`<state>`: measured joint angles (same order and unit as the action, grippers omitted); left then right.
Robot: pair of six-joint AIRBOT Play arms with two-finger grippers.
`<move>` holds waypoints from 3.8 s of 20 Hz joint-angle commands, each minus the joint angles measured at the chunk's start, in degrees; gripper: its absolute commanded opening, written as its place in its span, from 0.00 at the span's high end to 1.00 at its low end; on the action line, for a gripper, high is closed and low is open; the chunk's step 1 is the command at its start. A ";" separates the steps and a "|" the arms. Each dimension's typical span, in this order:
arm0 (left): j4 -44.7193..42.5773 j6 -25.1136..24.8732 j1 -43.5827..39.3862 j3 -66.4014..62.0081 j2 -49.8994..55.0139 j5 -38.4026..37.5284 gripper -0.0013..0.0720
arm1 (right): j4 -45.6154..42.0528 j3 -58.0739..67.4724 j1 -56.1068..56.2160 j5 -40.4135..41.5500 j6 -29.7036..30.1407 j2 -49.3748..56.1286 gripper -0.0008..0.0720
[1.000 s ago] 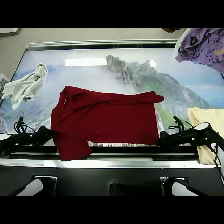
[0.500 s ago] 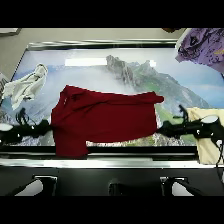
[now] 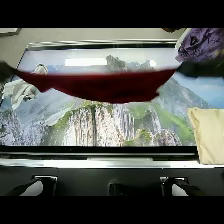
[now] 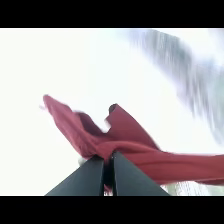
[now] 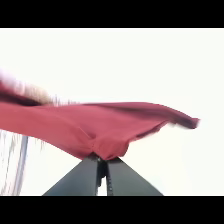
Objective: Fold the clothes and pants, and hang the long-sleeved shirts on hangers.
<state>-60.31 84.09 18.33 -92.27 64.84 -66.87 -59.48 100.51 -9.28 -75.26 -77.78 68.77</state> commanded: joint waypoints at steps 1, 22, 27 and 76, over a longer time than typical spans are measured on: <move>-13.97 8.13 -0.55 -18.95 -5.95 -5.18 0.96 | -8.11 18.73 0.72 -1.53 -3.69 -5.31 0.95; -6.54 -6.40 -4.61 6.36 6.54 1.70 0.96 | -13.73 14.82 0.72 -17.40 -12.24 16.39 0.95; -6.71 -9.14 -11.23 0.87 31.15 13.62 0.96 | -15.78 14.82 0.72 -8.39 -12.02 35.10 0.95; 4.15 2.40 4.33 61.99 -7.45 -1.51 0.07 | 4.17 -41.83 -21.09 -8.17 -2.78 10.08 0.33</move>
<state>-63.57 86.78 22.76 -43.81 65.49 -74.78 -57.91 64.88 -30.09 -85.62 -82.41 81.08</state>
